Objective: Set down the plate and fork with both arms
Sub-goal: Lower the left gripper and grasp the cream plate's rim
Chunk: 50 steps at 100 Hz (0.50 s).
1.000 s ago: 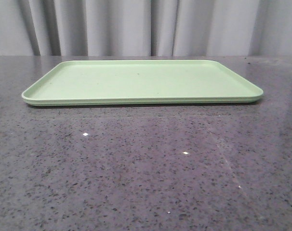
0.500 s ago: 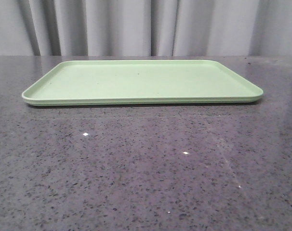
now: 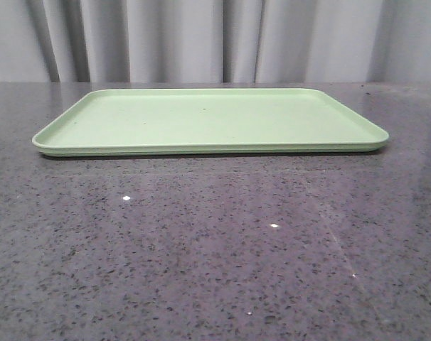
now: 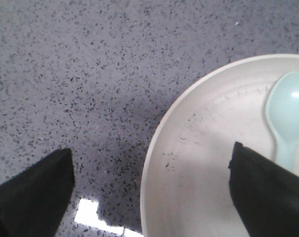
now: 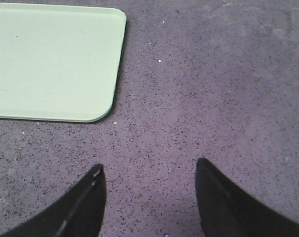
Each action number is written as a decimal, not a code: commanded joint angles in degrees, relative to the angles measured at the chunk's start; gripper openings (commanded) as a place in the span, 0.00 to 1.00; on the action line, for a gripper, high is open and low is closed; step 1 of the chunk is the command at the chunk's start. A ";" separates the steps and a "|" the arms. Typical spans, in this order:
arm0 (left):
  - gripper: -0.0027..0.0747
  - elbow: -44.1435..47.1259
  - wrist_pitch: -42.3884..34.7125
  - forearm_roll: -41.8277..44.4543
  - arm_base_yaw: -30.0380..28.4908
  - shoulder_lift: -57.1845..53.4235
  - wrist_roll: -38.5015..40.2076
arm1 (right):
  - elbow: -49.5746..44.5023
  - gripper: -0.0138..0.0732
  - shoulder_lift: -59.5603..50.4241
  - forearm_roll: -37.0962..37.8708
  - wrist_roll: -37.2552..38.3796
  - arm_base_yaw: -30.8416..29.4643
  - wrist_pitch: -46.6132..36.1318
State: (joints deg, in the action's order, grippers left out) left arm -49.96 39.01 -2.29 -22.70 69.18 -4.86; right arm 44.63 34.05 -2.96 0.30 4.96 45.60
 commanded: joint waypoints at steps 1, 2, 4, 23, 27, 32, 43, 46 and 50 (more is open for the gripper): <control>0.83 -1.85 -3.66 -0.70 -0.11 1.11 -0.05 | 2.01 0.64 0.55 0.04 -0.30 -0.33 -3.58; 0.83 -1.85 -3.76 -0.70 -0.11 1.47 -0.05 | 2.01 0.64 0.55 0.04 -0.30 -0.33 -3.58; 0.83 -1.85 -3.93 -0.70 -0.11 2.00 -0.05 | 2.01 0.64 0.55 0.04 -0.30 -0.33 -3.58; 0.83 -1.85 -5.05 -0.70 -0.11 5.20 -0.05 | 2.01 0.64 0.55 0.04 -0.30 -0.33 -3.58; 0.83 -1.85 -5.05 -0.70 -0.11 5.46 -0.05 | 2.01 0.64 0.55 0.04 -0.30 -0.33 -3.58; 0.83 -1.85 -5.17 -0.70 -0.11 5.87 -0.05 | 2.01 0.64 0.55 0.04 -0.30 -0.33 -3.58; 0.83 -1.85 -5.38 -0.70 -0.11 6.72 -0.05 | 2.01 0.64 0.55 0.04 -0.30 -0.33 -3.58; 0.83 -1.85 -5.47 -0.70 -0.11 6.96 -0.05 | 2.01 0.64 0.55 0.04 -0.30 -0.33 -3.58; 0.83 -1.85 -5.47 -1.02 -0.11 7.44 -0.05 | 2.01 0.64 0.55 0.04 -0.30 -0.33 -3.64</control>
State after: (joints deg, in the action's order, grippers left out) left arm -49.96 36.45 -2.38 -22.83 77.24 -4.98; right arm 44.63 34.05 -2.96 0.30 4.96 45.64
